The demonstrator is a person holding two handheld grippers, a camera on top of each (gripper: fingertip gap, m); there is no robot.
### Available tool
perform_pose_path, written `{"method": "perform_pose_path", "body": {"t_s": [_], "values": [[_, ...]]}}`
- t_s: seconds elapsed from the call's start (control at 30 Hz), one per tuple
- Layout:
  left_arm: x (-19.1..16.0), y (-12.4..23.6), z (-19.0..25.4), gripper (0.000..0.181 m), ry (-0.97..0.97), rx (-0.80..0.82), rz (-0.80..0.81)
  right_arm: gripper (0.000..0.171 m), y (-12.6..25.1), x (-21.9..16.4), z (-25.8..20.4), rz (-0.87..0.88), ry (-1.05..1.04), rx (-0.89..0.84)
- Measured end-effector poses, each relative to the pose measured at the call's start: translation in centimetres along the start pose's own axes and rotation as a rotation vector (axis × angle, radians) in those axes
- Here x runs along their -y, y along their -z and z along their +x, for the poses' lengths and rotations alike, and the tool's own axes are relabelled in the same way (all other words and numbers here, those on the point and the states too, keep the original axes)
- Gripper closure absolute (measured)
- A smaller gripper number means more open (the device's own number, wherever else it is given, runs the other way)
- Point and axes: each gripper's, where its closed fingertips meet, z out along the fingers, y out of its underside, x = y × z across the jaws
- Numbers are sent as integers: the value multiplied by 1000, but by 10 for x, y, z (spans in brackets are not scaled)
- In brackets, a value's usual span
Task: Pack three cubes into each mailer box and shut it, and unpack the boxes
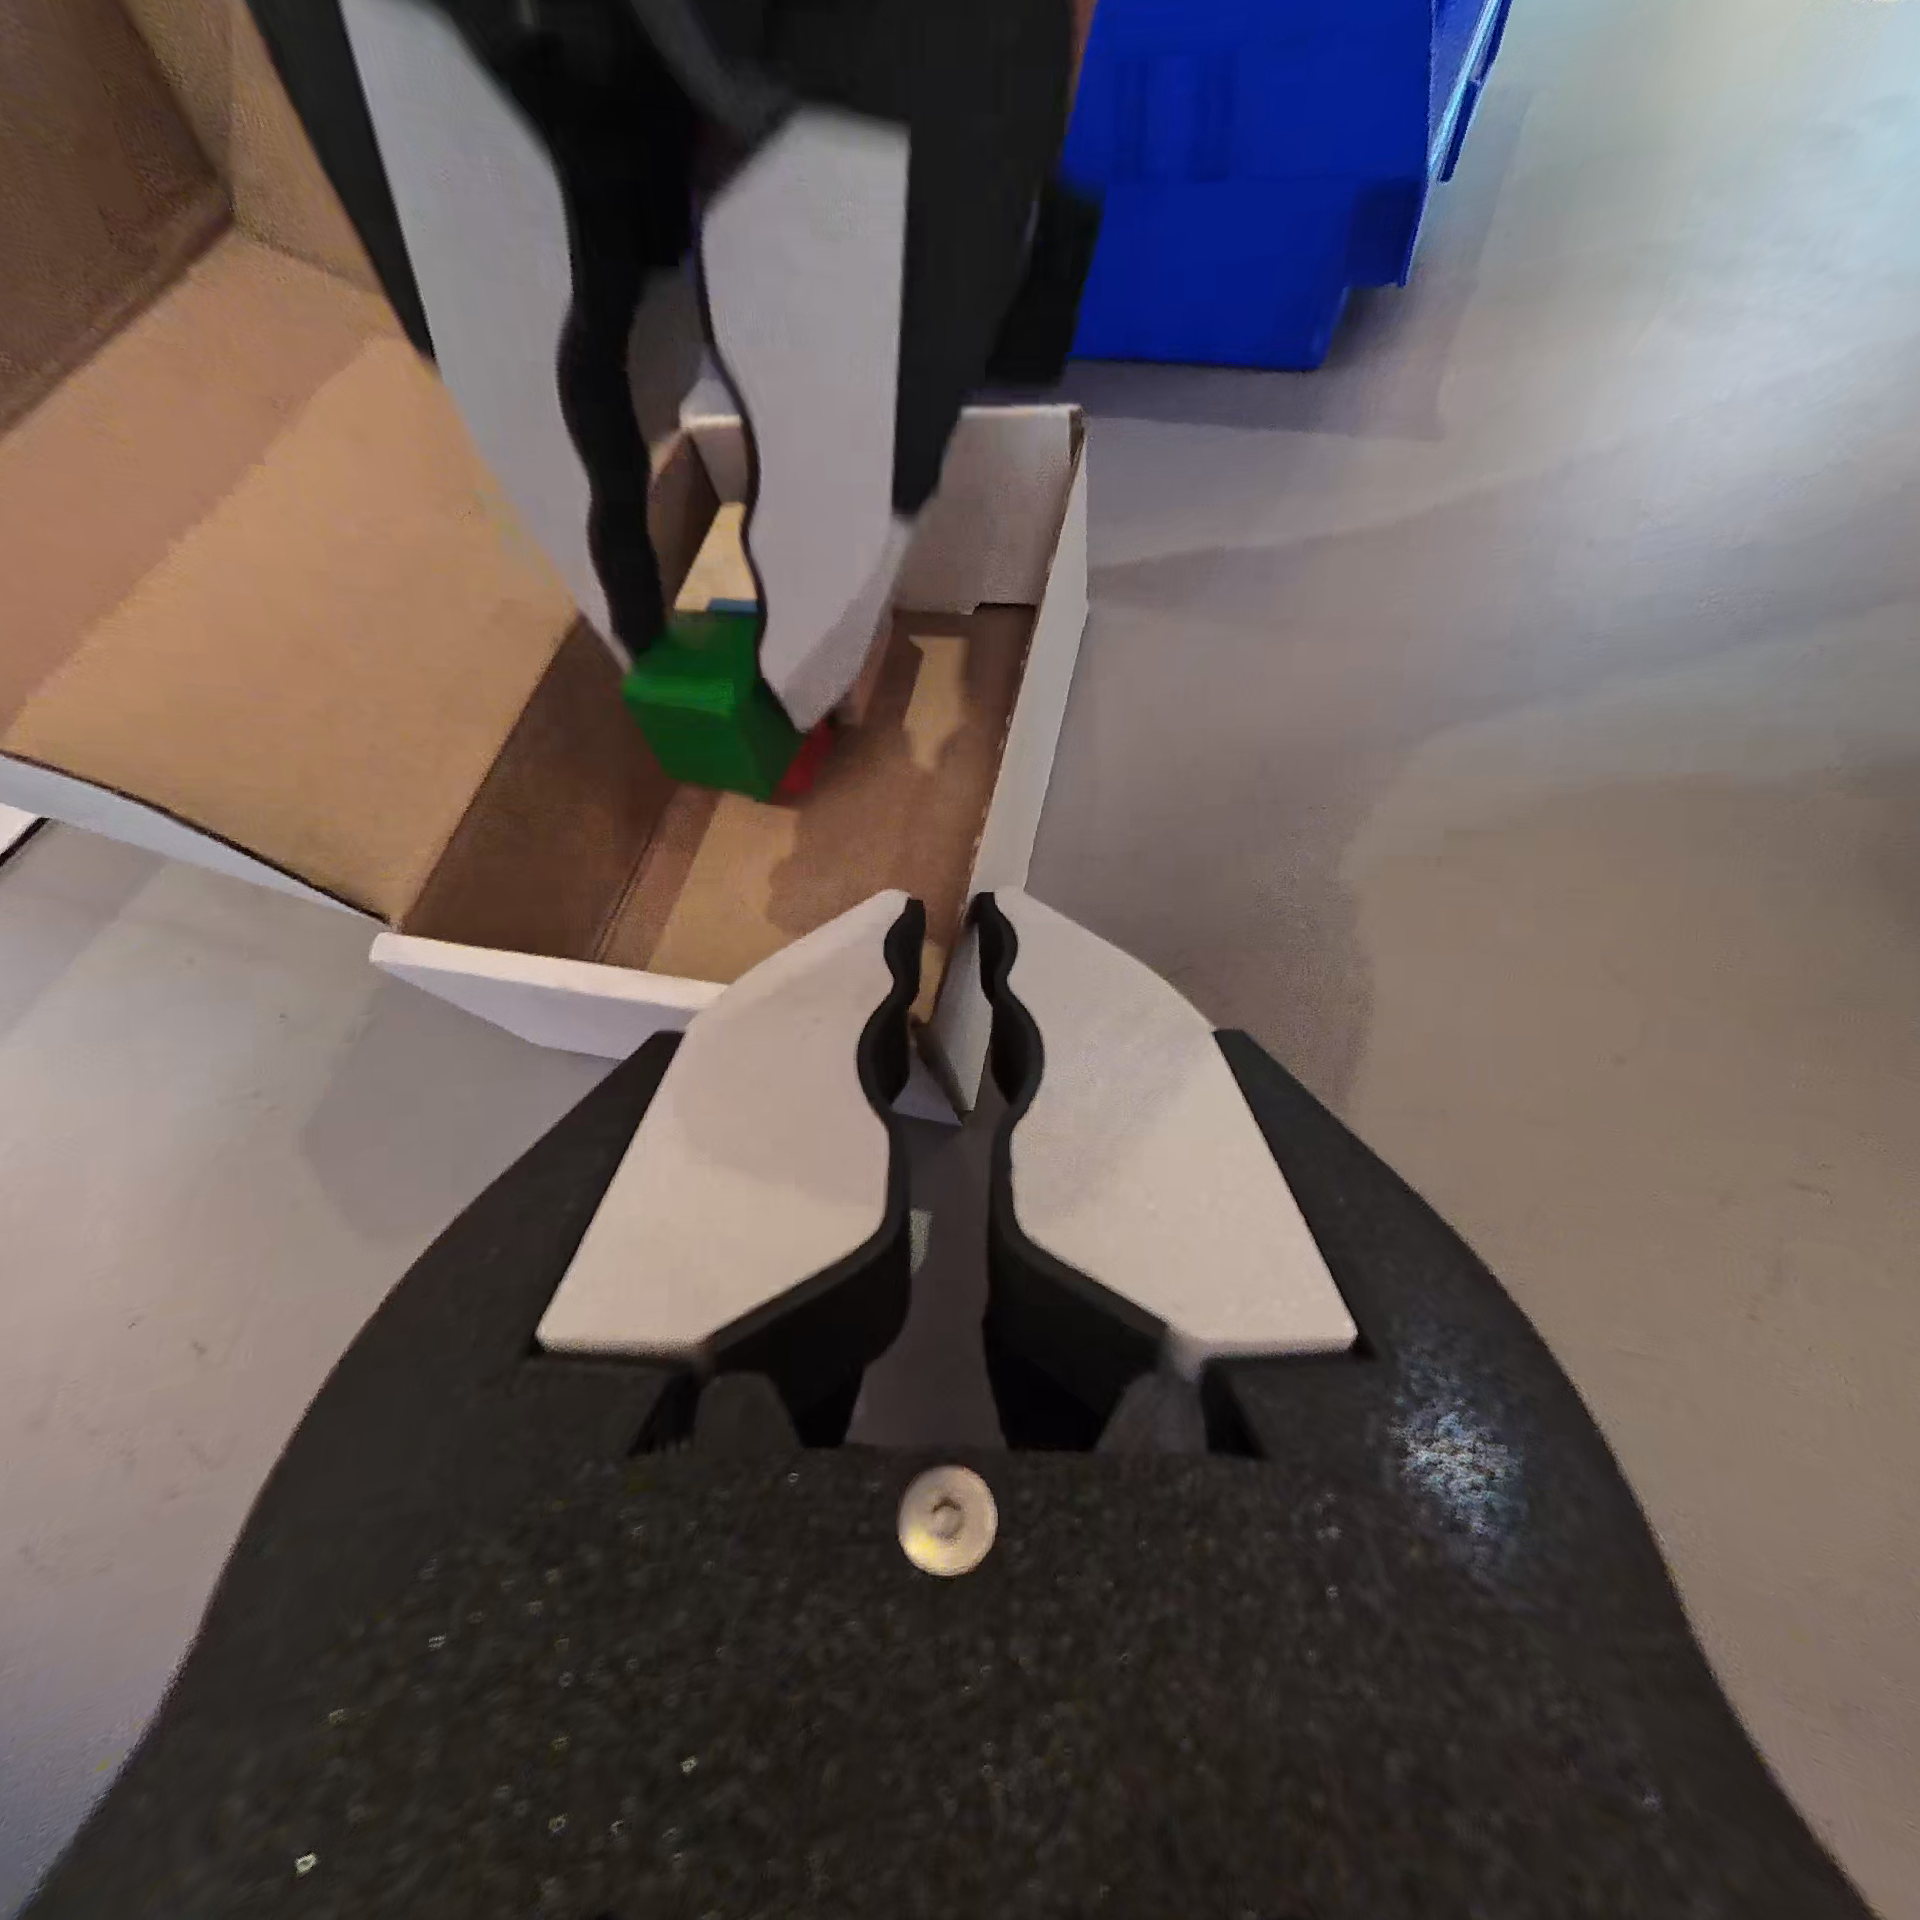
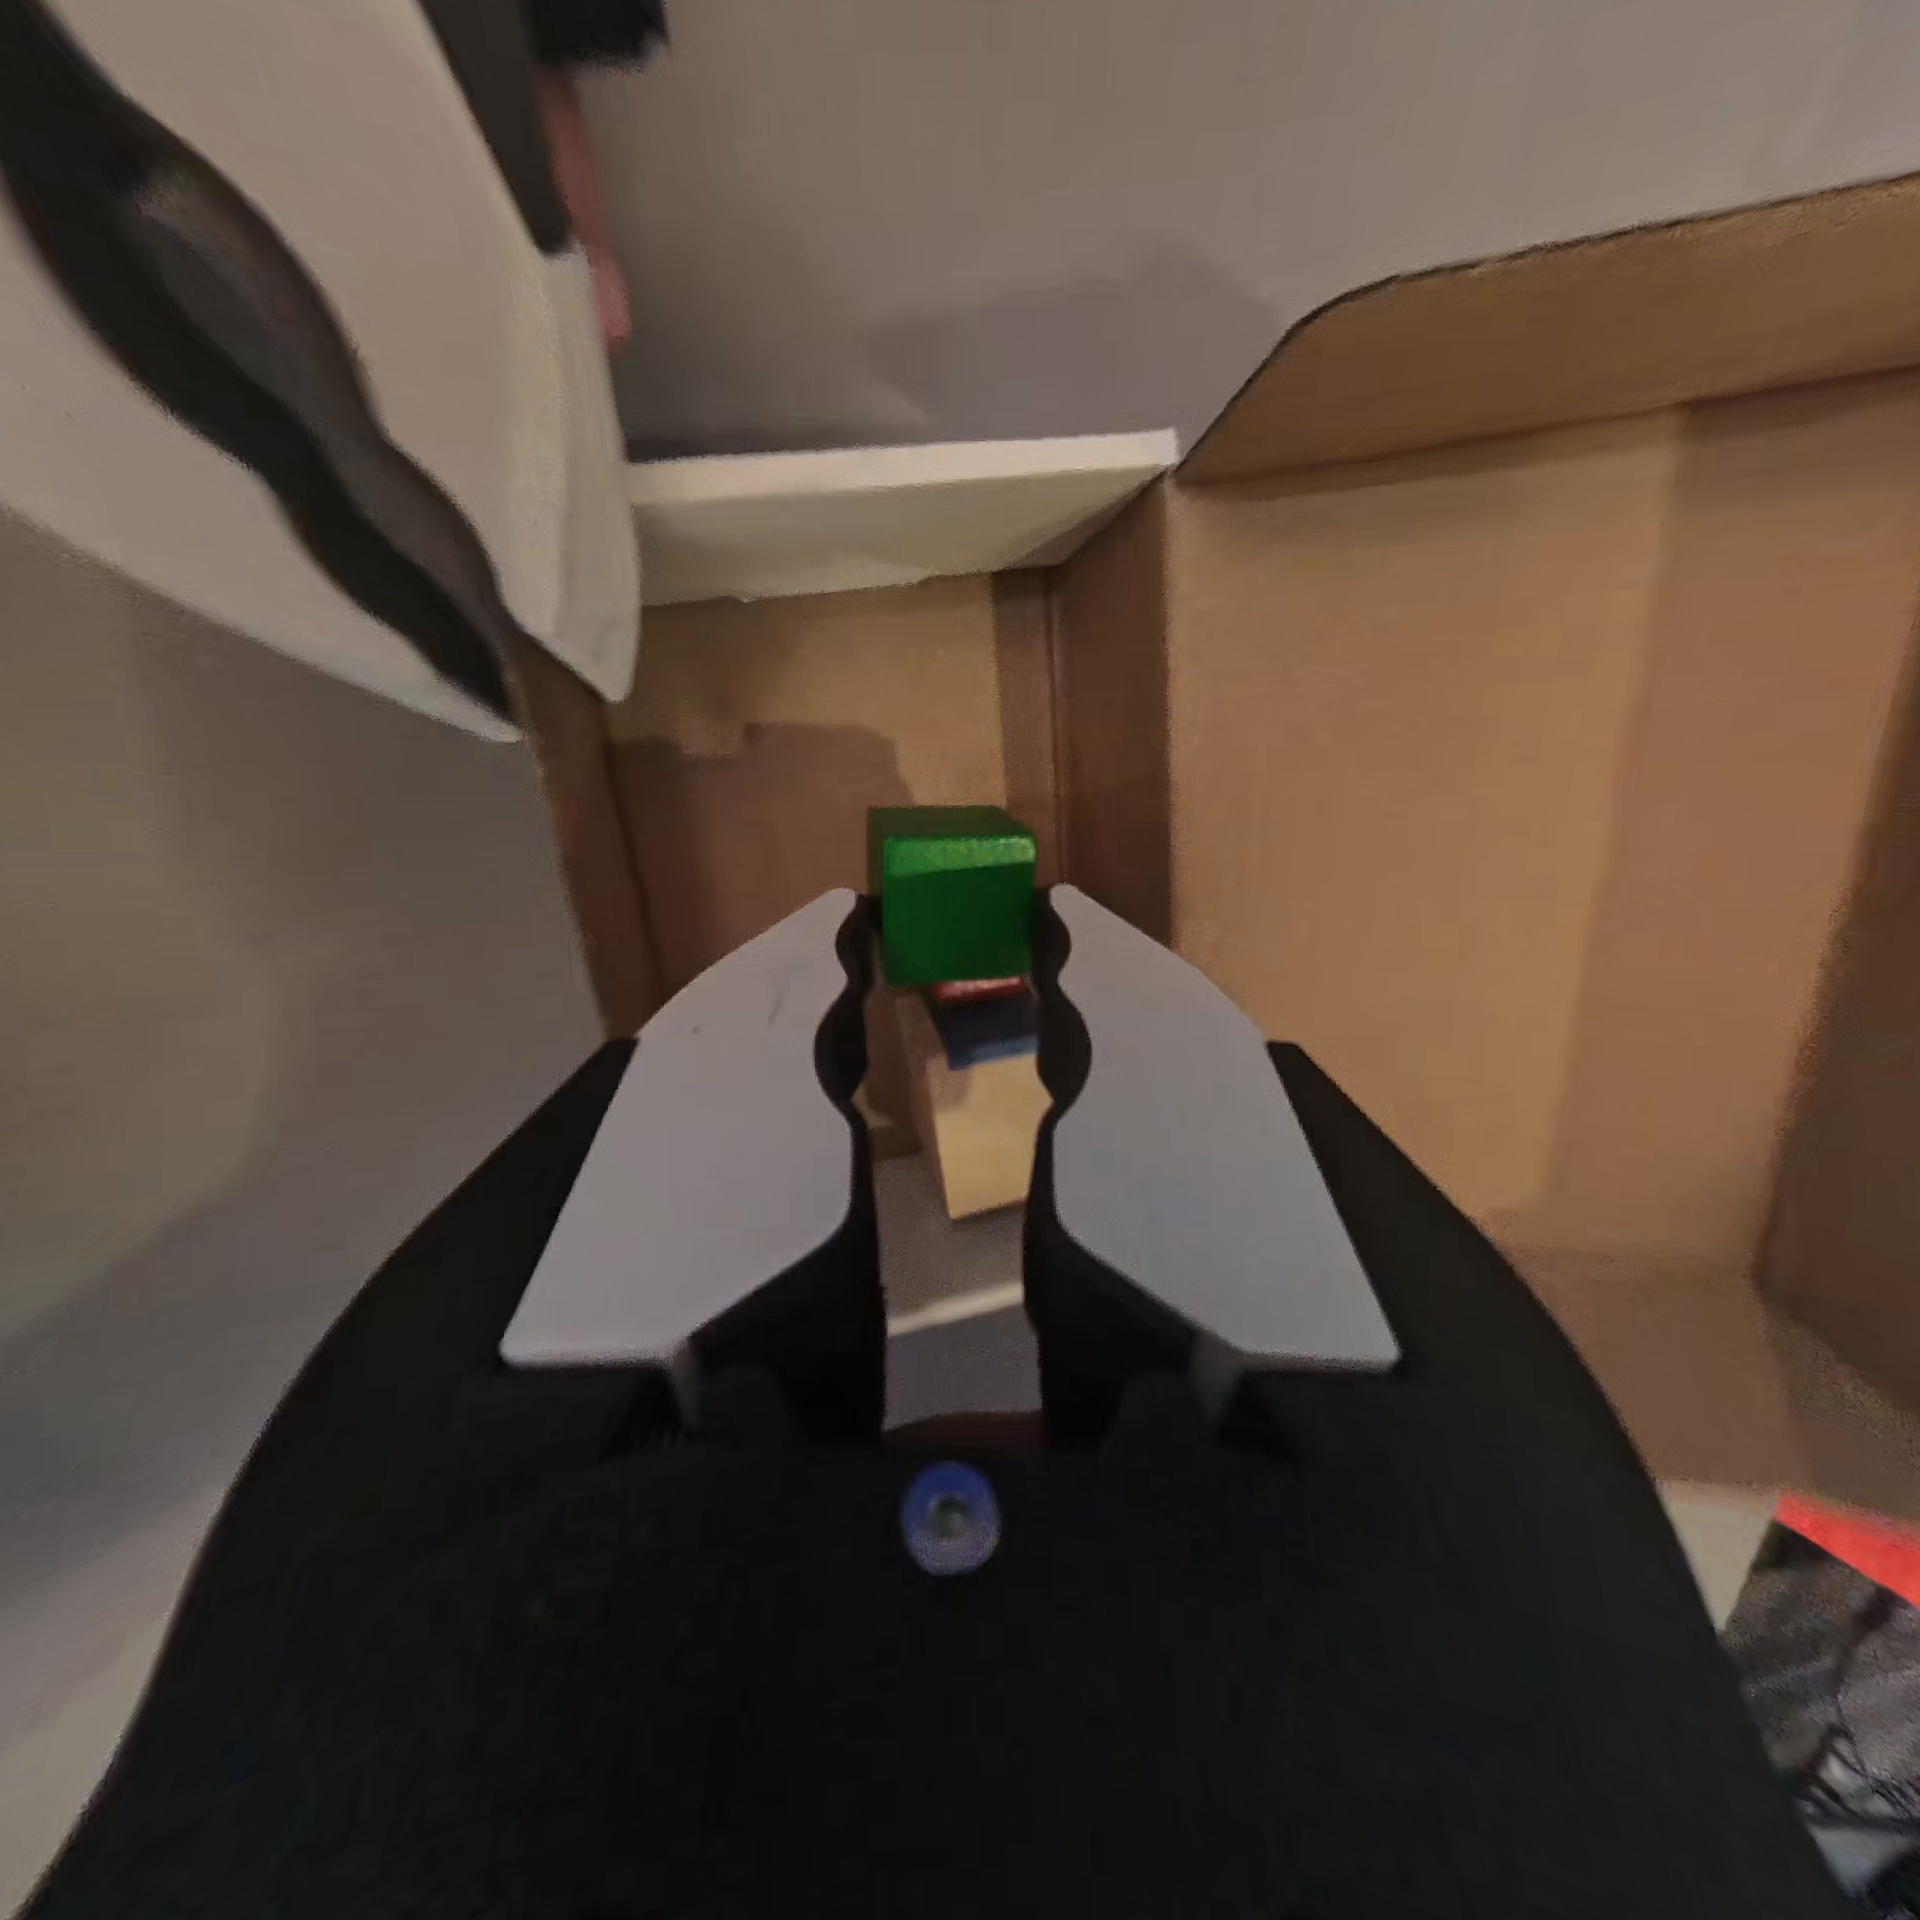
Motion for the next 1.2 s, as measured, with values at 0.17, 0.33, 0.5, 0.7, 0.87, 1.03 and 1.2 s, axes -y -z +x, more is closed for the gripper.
{"method": "perform_pose_path", "body": {"t_s": [0.17,0.33,0.5,0.7,0.87,1.03,1.2], "values": [[-1,-1,2,166,-47,19,-7,142,81,-30,23,53,-92,-166],[-1,-2,5,164,-87,42,-21,142,150,-136,70,-75,-326,-375],[-1,-2,5,164,-94,51,-22,142,136,-248,87,-189,-707,-390],[-1,-2,2,168,-80,60,-14,142,79,-320,89,-308,-1104,-327],[-1,-1,0,169,-66,60,-17,142,55,-338,69,-380,-1283,-179],[-1,-1,0,168,-65,63,-17,142,47,-346,43,-447,-1273,-113],[-1,-2,0,168,-76,73,-17,140,51,-348,44,-448,-1283,-152]]}}
